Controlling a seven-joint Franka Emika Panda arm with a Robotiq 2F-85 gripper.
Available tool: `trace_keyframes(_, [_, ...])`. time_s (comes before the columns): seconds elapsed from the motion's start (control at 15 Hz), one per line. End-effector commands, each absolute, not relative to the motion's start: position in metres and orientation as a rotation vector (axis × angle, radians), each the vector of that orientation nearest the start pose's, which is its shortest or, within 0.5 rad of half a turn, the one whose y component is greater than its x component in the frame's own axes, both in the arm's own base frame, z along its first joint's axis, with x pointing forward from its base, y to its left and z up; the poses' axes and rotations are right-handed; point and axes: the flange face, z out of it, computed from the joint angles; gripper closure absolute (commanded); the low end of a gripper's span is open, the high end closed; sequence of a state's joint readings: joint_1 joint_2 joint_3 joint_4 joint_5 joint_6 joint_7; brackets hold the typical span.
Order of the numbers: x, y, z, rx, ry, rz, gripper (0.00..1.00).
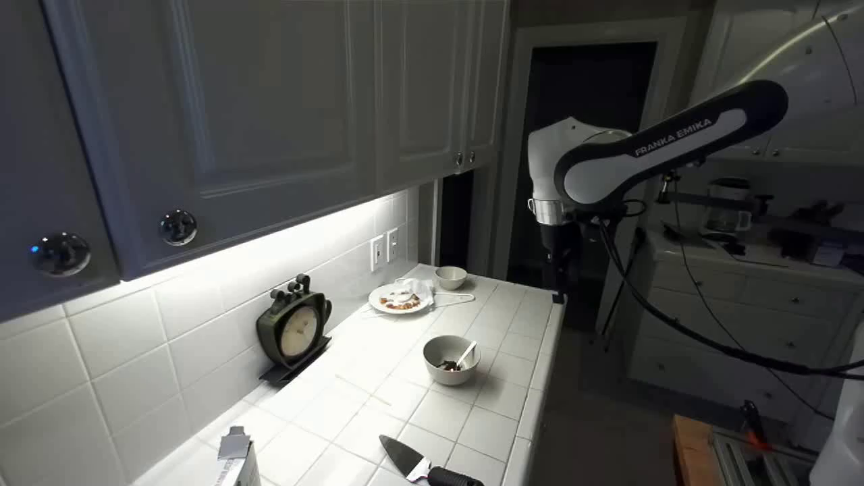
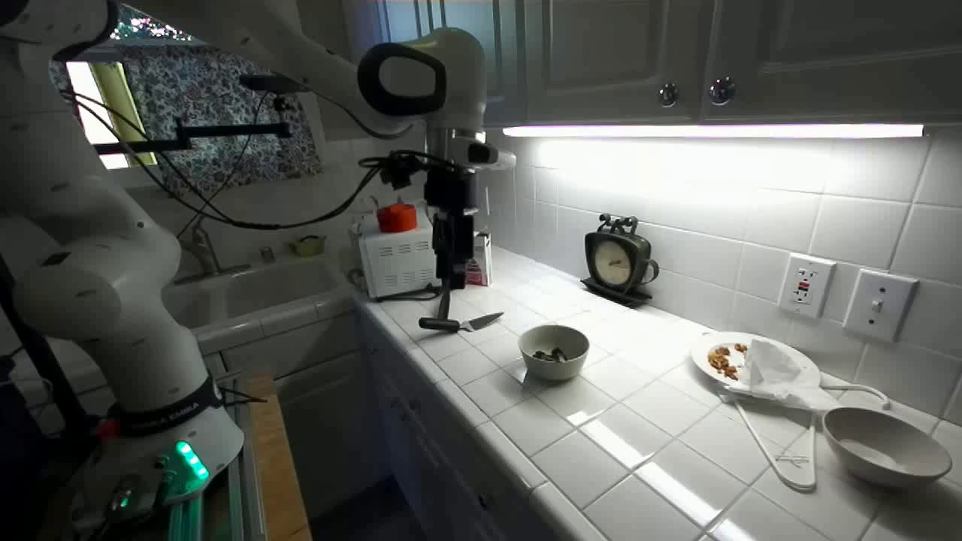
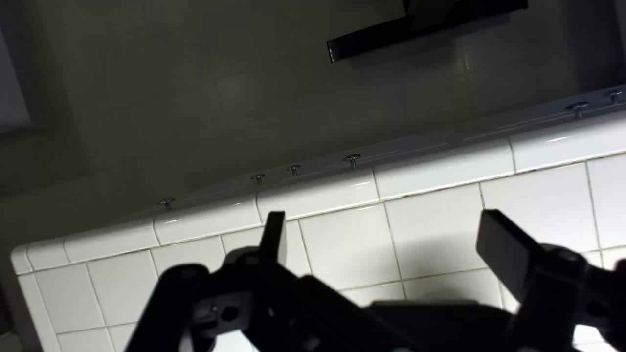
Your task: Use the spoon to stir in the bowl
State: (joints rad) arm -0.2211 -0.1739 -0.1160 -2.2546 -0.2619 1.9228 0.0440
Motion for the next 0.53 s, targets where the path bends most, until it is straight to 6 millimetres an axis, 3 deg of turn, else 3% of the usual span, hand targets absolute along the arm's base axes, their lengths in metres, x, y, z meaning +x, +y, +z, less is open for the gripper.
trace_keyframes(0.0, [0.441, -0.175, 0.425, -3.29, 0.443, 0.313, 0.0])
trace_keyframes(0.33, [0.441, -0.175, 0.425, -3.29, 0.443, 0.313, 0.0])
trace_keyframes(0.47, [0.455, -0.183, 0.425, -3.231, 0.361, 0.349, 0.0])
